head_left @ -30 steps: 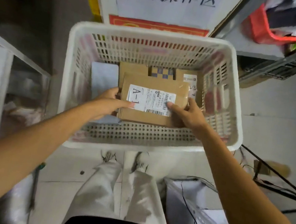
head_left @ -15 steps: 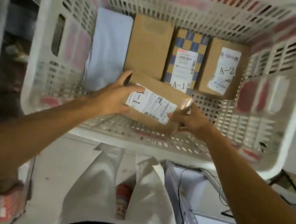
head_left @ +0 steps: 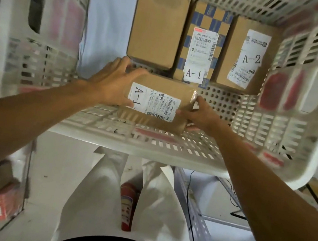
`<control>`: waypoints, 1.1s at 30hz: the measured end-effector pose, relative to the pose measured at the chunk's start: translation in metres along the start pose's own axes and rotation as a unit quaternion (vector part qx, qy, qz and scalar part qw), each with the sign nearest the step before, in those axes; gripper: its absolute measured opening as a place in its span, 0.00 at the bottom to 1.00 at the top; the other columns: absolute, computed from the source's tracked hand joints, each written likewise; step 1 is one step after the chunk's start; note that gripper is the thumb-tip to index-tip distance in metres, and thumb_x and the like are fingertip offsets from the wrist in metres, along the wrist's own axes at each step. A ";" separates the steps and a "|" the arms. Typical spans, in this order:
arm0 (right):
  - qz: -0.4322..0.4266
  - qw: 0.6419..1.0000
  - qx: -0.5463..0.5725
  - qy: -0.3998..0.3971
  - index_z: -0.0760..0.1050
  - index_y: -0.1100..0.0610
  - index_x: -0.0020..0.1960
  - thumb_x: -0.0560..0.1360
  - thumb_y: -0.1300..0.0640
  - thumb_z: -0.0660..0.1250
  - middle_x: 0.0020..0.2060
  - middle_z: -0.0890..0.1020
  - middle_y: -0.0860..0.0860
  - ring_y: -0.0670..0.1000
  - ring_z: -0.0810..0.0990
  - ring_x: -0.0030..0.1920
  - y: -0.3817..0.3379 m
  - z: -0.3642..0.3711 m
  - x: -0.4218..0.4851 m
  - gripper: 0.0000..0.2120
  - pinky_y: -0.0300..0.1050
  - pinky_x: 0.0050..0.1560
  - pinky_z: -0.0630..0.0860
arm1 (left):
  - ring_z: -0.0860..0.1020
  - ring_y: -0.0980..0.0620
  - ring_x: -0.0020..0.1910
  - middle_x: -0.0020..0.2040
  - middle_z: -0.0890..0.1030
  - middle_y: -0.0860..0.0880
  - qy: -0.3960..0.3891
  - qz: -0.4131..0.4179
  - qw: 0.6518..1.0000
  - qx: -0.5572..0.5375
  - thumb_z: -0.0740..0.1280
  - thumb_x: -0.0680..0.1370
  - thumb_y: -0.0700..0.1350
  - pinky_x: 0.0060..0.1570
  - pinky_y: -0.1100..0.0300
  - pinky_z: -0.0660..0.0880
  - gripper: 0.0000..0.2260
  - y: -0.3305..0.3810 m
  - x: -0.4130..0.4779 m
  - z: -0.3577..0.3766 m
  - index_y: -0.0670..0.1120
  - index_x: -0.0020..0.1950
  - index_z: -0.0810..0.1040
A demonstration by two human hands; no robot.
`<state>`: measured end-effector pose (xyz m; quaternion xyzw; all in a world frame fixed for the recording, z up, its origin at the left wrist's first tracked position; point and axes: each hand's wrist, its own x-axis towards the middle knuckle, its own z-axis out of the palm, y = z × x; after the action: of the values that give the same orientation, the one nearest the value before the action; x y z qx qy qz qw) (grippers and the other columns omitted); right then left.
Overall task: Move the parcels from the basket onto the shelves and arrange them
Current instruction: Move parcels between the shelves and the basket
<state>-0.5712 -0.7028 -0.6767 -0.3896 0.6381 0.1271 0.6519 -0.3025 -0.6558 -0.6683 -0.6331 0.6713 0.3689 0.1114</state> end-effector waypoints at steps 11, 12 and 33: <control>-0.106 0.942 -0.300 0.112 0.41 0.49 0.80 0.75 0.61 0.69 0.66 0.72 0.59 0.57 0.76 0.58 -0.006 0.019 0.021 0.46 0.48 0.55 0.75 | 0.54 0.42 0.73 0.75 0.55 0.44 -0.069 0.085 0.973 0.203 0.68 0.74 0.58 0.71 0.47 0.54 0.42 -0.032 0.028 0.020 0.55 0.78 0.45; -0.105 0.933 -0.331 0.097 0.40 0.49 0.80 0.75 0.61 0.69 0.70 0.68 0.60 0.58 0.75 0.61 -0.006 0.021 0.024 0.46 0.49 0.57 0.74 | 0.50 0.43 0.75 0.78 0.49 0.45 -0.081 0.098 0.965 0.228 0.67 0.75 0.57 0.73 0.47 0.50 0.41 -0.033 0.029 0.021 0.53 0.79 0.44; -0.140 0.914 -0.355 0.136 0.47 0.46 0.80 0.78 0.42 0.64 0.79 0.41 0.52 0.62 0.50 0.78 -0.069 0.038 -0.059 0.37 0.58 0.74 0.57 | 0.44 0.46 0.78 0.79 0.43 0.49 -0.123 0.031 0.987 0.103 0.57 0.82 0.53 0.74 0.51 0.44 0.31 0.000 -0.028 -0.062 0.54 0.78 0.43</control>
<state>-0.5064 -0.7032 -0.6021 -0.6940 0.5722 0.1986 0.3892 -0.2782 -0.6740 -0.6072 -0.5475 0.7059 0.3761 0.2460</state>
